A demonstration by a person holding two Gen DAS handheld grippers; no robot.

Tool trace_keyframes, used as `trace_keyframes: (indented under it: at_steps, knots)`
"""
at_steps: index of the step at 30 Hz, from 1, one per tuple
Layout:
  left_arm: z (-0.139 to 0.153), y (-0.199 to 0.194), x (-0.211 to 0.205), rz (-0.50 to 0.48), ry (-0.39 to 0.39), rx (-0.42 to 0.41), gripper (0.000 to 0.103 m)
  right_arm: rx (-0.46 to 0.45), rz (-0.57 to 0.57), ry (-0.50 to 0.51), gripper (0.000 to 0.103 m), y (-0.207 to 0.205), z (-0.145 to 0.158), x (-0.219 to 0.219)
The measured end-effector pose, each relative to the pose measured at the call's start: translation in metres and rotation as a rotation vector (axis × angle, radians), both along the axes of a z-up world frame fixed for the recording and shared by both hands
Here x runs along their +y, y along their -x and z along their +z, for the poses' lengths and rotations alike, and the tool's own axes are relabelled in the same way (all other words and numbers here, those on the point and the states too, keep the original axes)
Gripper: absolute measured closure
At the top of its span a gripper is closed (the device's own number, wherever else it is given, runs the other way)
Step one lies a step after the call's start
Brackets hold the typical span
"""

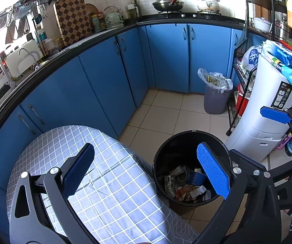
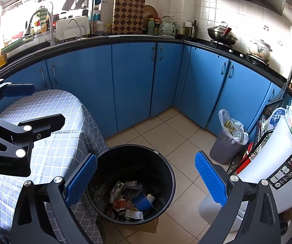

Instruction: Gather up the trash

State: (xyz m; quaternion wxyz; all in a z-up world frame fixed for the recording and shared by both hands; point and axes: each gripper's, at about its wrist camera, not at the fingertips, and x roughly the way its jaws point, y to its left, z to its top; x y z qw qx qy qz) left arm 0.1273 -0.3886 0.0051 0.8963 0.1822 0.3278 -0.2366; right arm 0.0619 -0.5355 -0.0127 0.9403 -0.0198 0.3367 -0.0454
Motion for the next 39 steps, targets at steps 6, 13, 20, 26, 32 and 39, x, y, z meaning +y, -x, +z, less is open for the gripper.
trace_keyframes:
  at_steps: [6,13,20,26,32,39]
  knots:
    - [0.0003,0.0026,-0.0023,-0.004,0.001,0.003,0.003,0.0,0.0,0.001,0.009,-0.0001,0.0009,0.0006]
    - [0.0,0.0059,-0.0059,-0.013,0.003,0.005,0.003,-0.001,0.0,-0.004,0.009,-0.0015,0.0042,0.0016]
    - [0.0,0.0061,-0.007,-0.016,0.008,0.012,0.003,-0.002,-0.001,-0.003,0.009,-0.001,0.0036,0.0013]
    - [0.0028,0.0071,-0.0044,-0.012,0.005,-0.025,0.003,-0.002,-0.002,-0.003,0.009,-0.0011,0.0045,0.0012]
    - [0.0026,0.0012,-0.001,-0.006,0.011,0.009,0.003,-0.002,-0.003,-0.004,0.009,-0.0009,0.0046,0.001]
    - [0.0001,0.0031,-0.0027,-0.025,-0.002,0.016,0.003,-0.003,-0.003,-0.007,0.009,0.0001,0.0038,0.0008]
